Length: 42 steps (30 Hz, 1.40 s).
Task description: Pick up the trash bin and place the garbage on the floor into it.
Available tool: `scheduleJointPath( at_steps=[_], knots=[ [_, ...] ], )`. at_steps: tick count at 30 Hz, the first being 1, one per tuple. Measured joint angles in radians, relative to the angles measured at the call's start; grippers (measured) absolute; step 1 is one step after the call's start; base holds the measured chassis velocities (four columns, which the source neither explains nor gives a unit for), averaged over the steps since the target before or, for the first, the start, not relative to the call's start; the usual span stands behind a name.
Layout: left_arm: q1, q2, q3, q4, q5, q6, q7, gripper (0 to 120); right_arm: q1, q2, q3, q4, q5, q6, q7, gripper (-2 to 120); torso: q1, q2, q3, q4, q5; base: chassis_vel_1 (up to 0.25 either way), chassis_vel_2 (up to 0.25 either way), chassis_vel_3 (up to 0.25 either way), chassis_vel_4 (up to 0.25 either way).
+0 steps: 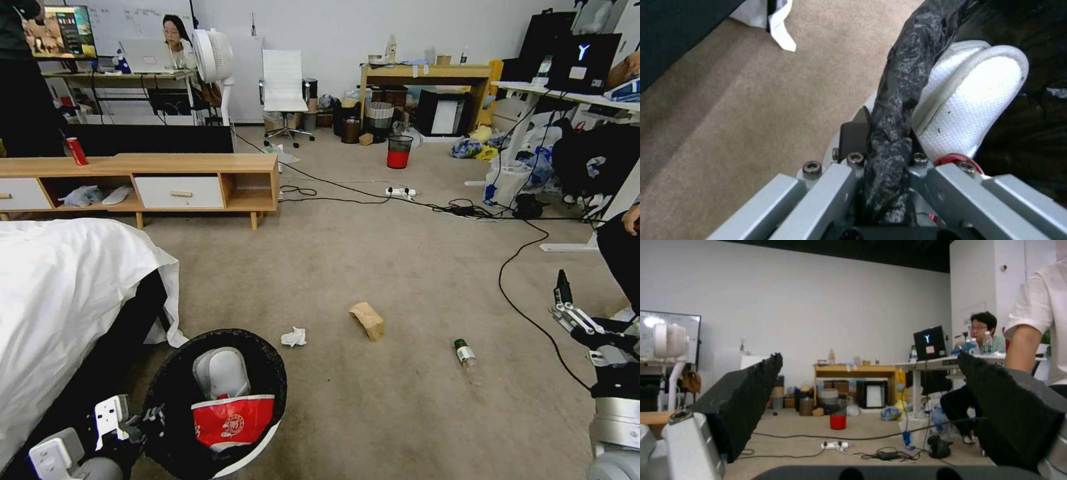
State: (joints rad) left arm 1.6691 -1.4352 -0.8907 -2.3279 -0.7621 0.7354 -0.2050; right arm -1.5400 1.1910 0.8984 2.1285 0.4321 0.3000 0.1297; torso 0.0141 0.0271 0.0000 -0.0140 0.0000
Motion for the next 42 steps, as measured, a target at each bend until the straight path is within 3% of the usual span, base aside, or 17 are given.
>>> scheduleJointPath(
  at_steps=[42],
  knots=[
    [0.0, 0.001, -0.013, 0.0, -0.011, 0.0, -0.008, 2, 0.01, -0.006, -0.007, -0.023, -0.01, 0.013, -0.004, 100, 0.0, 0.0, 0.0, 0.0, -0.0001, -0.084, 0.079, 0.086, -0.087]
  ],
)
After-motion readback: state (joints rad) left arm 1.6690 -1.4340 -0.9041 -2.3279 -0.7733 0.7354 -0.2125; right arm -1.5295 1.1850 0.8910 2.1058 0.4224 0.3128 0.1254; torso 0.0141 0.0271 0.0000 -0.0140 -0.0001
